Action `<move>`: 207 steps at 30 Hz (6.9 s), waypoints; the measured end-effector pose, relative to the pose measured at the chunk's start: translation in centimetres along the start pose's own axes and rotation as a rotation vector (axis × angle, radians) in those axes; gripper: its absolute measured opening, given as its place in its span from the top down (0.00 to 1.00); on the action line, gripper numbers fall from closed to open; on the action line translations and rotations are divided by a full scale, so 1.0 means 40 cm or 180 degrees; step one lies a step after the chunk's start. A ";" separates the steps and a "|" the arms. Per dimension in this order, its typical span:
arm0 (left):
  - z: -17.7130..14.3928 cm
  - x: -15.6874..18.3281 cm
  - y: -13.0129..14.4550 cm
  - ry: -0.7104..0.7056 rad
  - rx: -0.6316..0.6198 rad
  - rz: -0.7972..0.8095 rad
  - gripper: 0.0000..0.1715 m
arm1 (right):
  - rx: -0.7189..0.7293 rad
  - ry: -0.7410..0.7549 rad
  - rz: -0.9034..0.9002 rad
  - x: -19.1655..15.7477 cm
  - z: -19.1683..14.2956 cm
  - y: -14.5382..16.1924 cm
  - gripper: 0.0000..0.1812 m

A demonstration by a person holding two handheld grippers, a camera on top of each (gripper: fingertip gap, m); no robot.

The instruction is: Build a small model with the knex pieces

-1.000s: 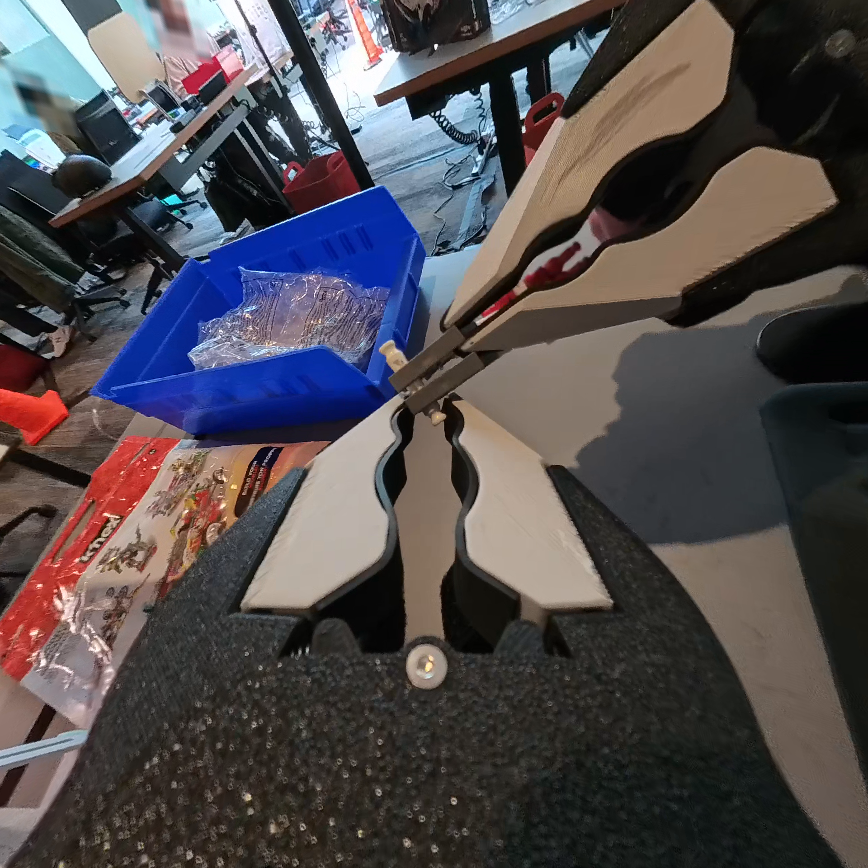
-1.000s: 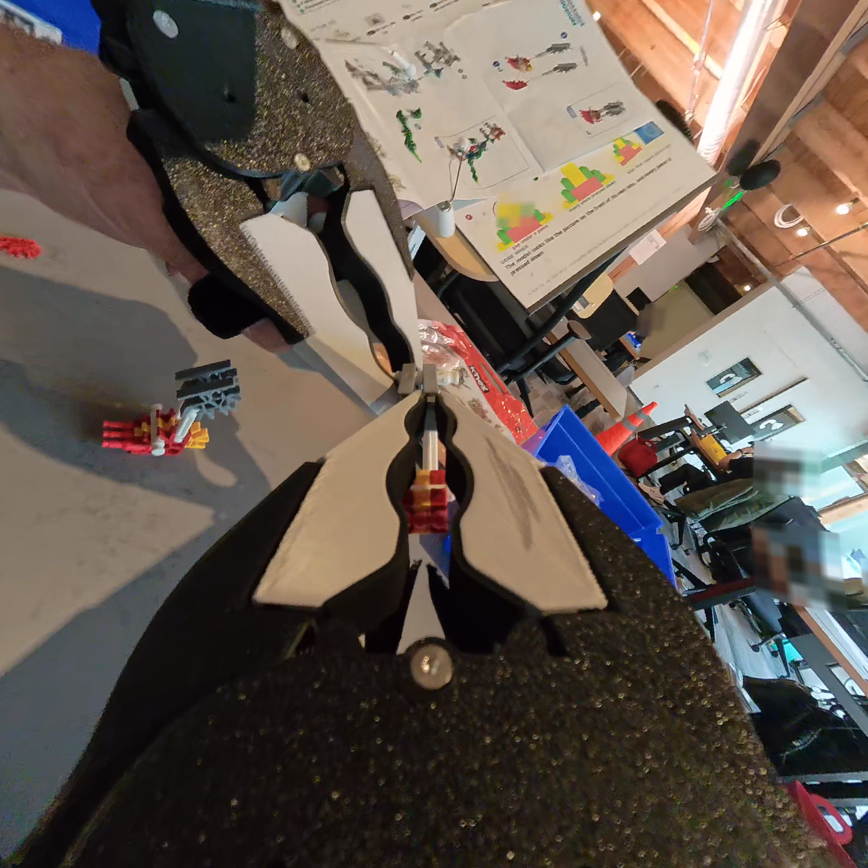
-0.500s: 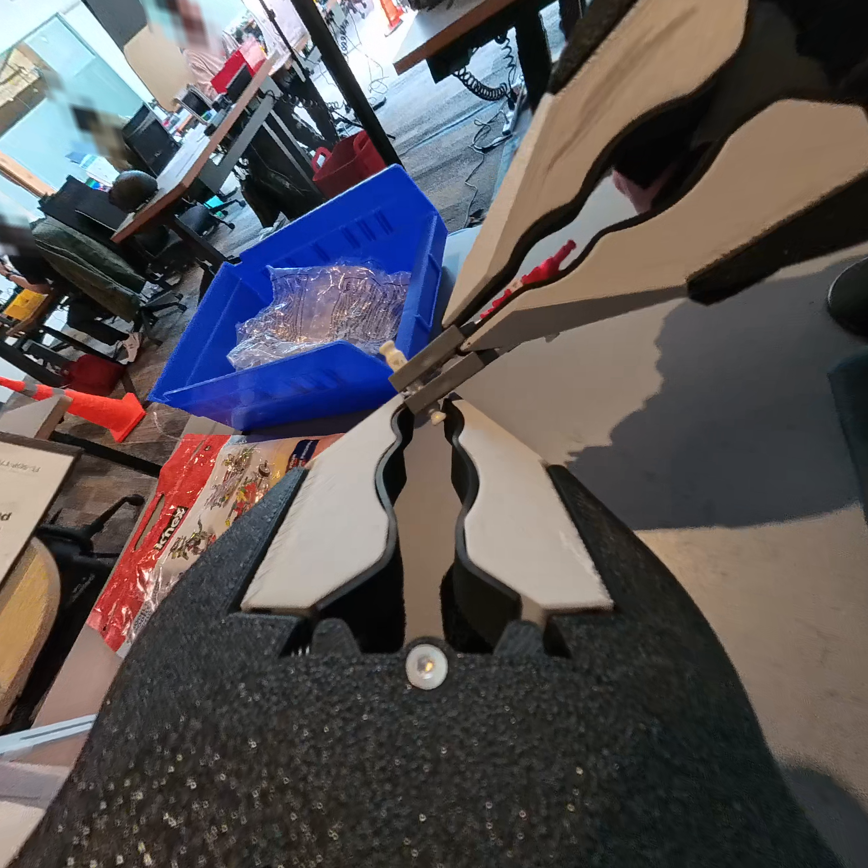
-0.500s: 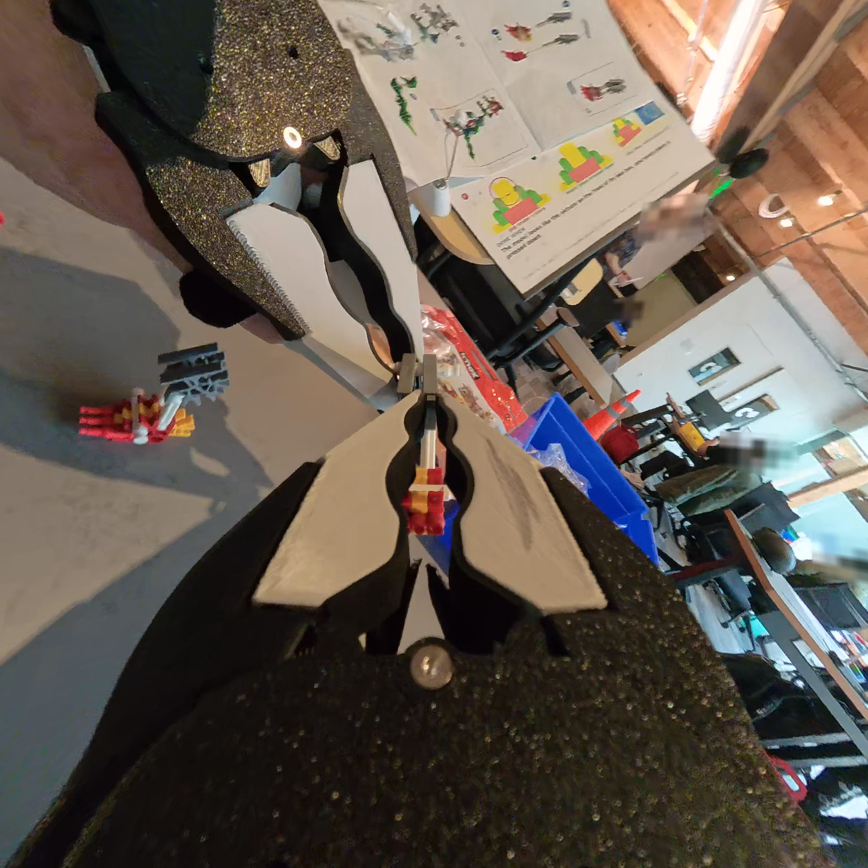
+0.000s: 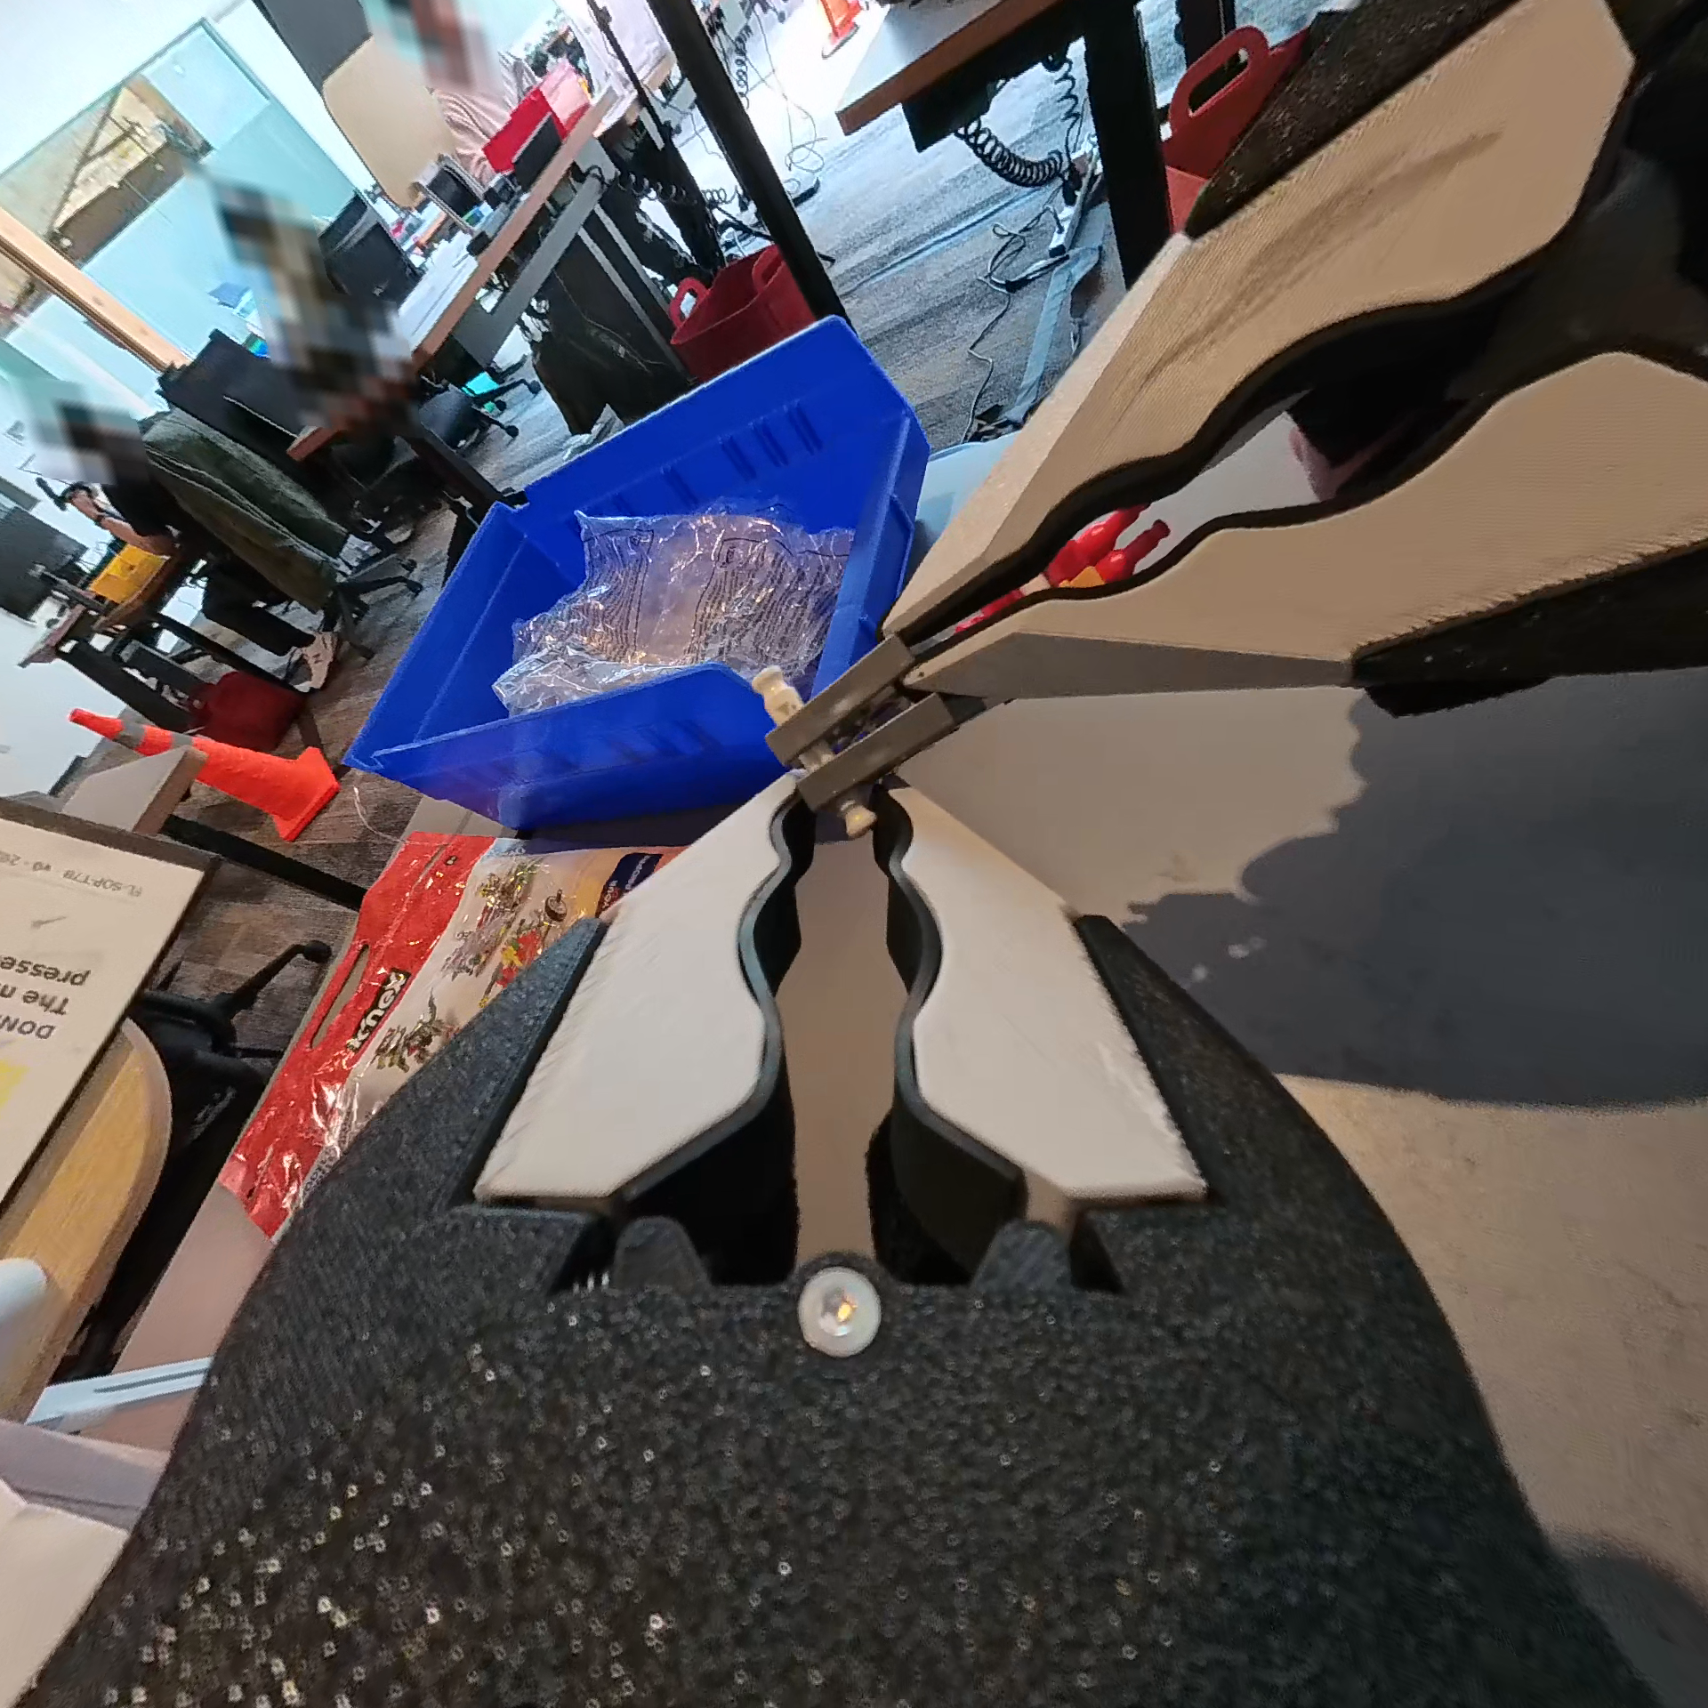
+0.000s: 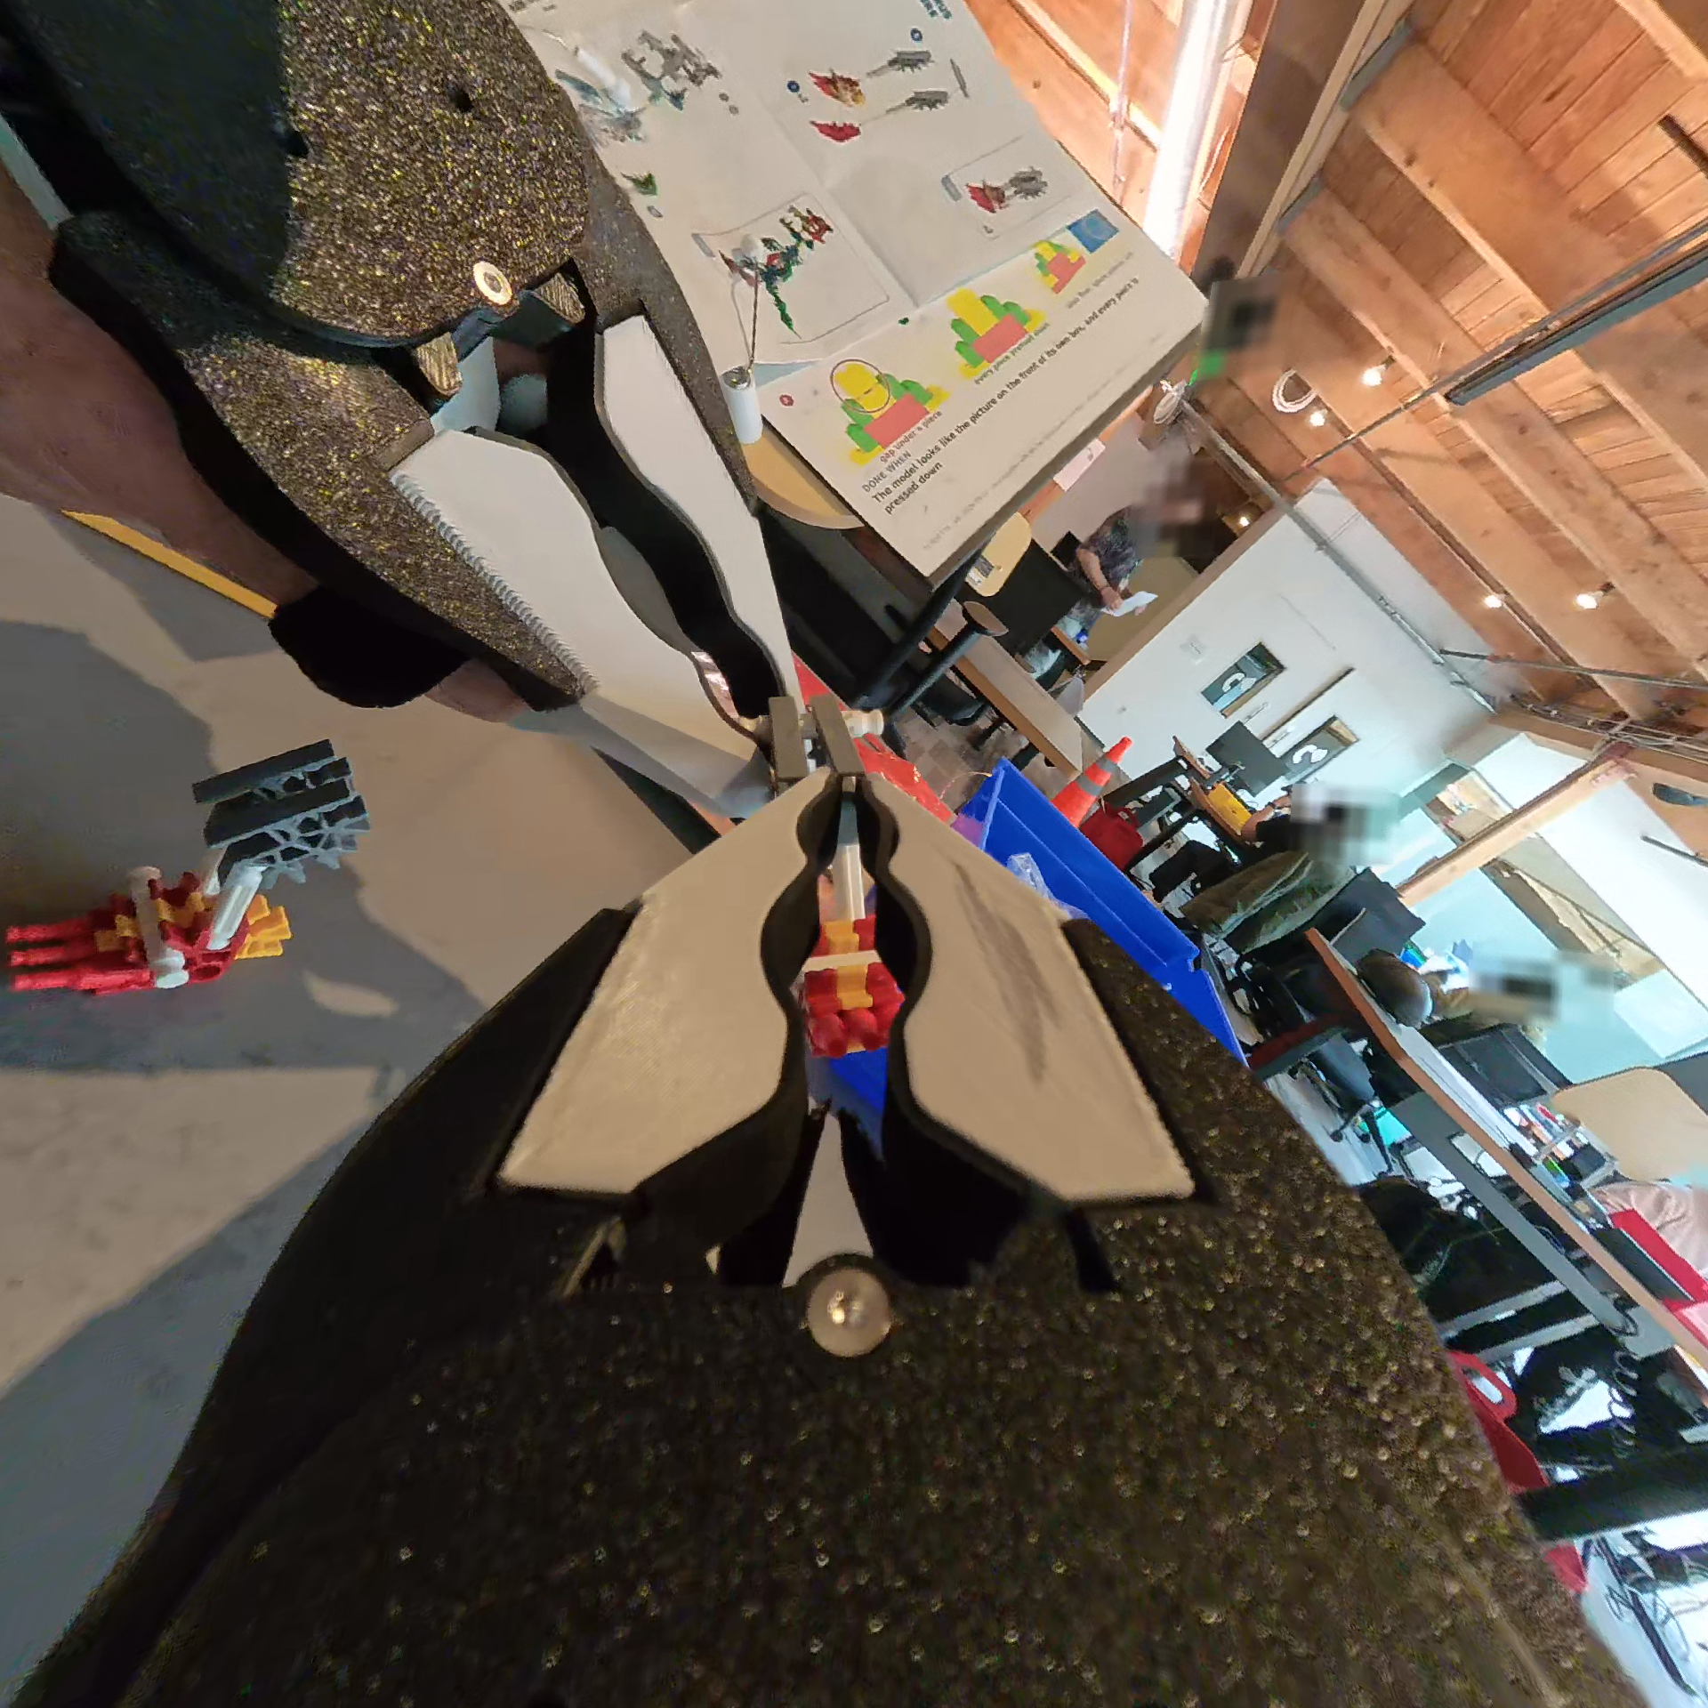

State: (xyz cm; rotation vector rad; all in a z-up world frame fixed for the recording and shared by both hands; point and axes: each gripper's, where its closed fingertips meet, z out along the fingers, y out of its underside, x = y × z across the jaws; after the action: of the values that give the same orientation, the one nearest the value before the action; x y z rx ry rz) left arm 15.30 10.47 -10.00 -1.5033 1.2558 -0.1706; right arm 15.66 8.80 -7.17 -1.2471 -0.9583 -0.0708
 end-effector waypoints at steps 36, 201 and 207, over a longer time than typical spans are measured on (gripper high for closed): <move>0.019 0.021 0.010 -0.0278 -0.0221 0.1051 0.98 | -0.0135 -0.1747 0.1900 -0.046 -0.027 0.026 0.85; -0.169 0.093 0.154 0.1556 -0.0736 -0.0432 0.75 | -0.0585 -0.2456 0.2278 -0.202 -0.077 0.009 0.78; -0.181 0.100 0.150 0.1536 -0.0779 -0.0117 0.75 | -0.0846 -0.2743 0.1932 -0.279 -0.117 0.012 0.79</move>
State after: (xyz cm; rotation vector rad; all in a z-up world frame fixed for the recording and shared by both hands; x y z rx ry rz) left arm 8.47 3.98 -13.97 -1.7597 1.6781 -0.4369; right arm 11.61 0.23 -14.72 -1.8177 -1.2658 0.9051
